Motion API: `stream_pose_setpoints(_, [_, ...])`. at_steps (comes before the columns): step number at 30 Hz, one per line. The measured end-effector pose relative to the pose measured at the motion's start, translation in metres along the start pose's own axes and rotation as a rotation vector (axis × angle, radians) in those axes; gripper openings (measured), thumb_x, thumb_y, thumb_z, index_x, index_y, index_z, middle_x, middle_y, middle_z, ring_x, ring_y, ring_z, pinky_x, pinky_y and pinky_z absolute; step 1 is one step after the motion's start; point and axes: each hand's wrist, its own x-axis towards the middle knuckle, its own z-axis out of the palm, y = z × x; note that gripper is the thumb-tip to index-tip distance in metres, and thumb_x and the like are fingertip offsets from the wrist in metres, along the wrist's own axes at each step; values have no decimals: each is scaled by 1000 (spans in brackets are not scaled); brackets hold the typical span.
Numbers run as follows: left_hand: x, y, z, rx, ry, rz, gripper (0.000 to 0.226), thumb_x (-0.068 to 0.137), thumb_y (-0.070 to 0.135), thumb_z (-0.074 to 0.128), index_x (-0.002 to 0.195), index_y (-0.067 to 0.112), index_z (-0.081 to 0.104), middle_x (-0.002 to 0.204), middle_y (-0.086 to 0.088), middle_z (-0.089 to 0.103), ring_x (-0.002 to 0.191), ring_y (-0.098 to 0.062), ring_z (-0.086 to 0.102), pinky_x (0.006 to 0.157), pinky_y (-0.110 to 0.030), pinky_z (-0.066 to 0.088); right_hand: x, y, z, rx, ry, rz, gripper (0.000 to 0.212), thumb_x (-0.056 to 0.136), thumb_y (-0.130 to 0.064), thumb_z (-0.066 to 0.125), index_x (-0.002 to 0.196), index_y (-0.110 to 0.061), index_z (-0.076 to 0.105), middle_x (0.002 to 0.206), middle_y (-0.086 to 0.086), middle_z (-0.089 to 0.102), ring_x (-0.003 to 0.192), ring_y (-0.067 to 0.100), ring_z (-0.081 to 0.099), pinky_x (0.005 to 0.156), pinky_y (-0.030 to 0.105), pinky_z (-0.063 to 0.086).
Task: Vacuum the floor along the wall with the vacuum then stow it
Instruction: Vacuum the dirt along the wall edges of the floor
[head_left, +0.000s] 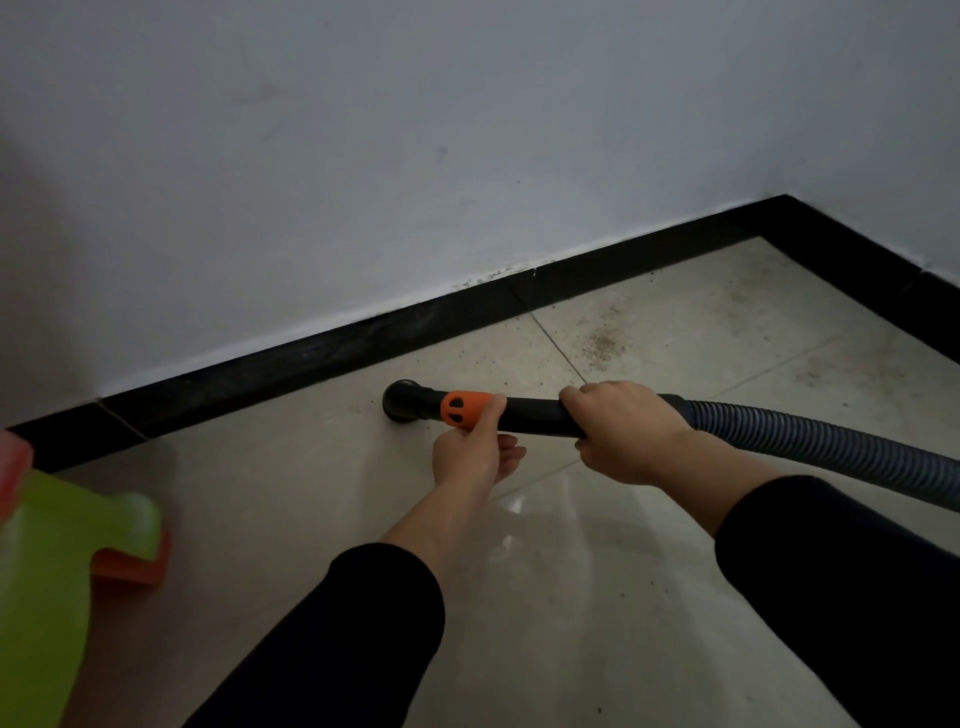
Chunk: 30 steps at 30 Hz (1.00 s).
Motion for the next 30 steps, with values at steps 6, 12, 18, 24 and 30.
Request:
stream_pose_setpoints(6, [3, 2, -17, -3, 31, 8, 27, 90, 38, 65, 85, 11, 60, 81, -8, 69, 73, -18, 69, 71, -28, 58, 7, -16, 0, 22, -8, -34, 25, 92, -20, 53, 117, -16, 48, 102, 3, 58, 81, 18, 49, 70, 28, 39])
stream_pose_setpoints(12, [7, 4, -30, -7, 58, 1, 28, 90, 37, 65, 87, 10, 60, 84, -9, 69, 75, -19, 69, 72, -29, 58, 13, -28, 1, 42, -8, -59, 27, 92, -20, 53, 118, -15, 49, 102, 4, 58, 82, 19, 49, 71, 28, 39])
stream_pose_setpoints(18, [12, 6, -42, -15, 93, -9, 28, 89, 38, 66, 84, 11, 59, 85, -10, 69, 74, -18, 69, 70, -28, 58, 19, -41, 2, 59, -1, -82, 27, 93, -19, 53, 120, -15, 48, 103, 4, 58, 83, 18, 49, 72, 27, 38])
stream_pose_setpoints(24, [13, 8, -50, -29, 143, -7, 27, 89, 36, 65, 82, 11, 58, 83, -10, 69, 71, -17, 67, 66, -26, 57, 22, -49, 3, 71, 11, -105, 29, 93, -20, 54, 121, -15, 48, 104, 4, 59, 90, 21, 55, 73, 28, 41])
stream_pose_setpoints(30, [17, 11, -54, -25, 155, 7, 28, 88, 37, 66, 79, 12, 59, 83, -9, 69, 73, -17, 67, 69, -28, 57, 25, -56, 4, 69, 23, -115, 30, 94, -23, 55, 121, -14, 48, 102, 3, 59, 80, 17, 49, 70, 28, 39])
